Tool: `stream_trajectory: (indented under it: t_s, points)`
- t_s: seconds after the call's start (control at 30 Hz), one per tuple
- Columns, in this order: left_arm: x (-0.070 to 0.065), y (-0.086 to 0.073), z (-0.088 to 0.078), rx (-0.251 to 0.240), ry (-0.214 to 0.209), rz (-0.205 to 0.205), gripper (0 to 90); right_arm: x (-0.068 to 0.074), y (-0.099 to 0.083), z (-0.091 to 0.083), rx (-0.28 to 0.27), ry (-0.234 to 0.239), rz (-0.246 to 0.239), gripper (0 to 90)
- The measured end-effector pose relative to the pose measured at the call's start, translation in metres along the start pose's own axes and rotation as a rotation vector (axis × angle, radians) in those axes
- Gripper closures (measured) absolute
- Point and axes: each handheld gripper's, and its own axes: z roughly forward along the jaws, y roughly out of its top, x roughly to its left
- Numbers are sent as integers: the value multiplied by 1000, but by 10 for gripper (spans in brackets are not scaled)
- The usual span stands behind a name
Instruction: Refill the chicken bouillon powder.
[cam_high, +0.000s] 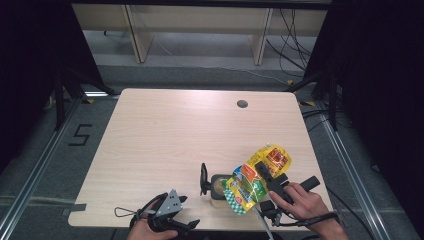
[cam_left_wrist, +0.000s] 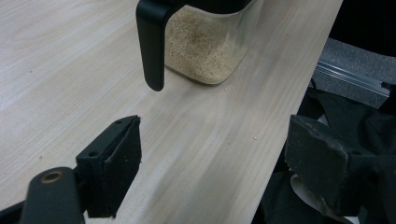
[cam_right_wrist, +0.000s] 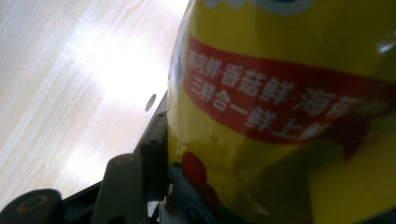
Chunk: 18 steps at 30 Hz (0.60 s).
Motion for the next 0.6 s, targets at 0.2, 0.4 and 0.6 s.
stream_trajectory:
  t_s: [0.2, 0.4, 0.6]
  points:
    - [0, 0, 0, 0, -1, 1, 183, -1, 0, 0, 0, 1, -2, 500]
    - [0, 0, 0, 1, -2, 2, 183, -1, -1, 0, -1, -3, -3, 501]
    - [1, 0, 0, 0, -2, 11, 183, 0, 0, -1, 4, -10, 14, 501]
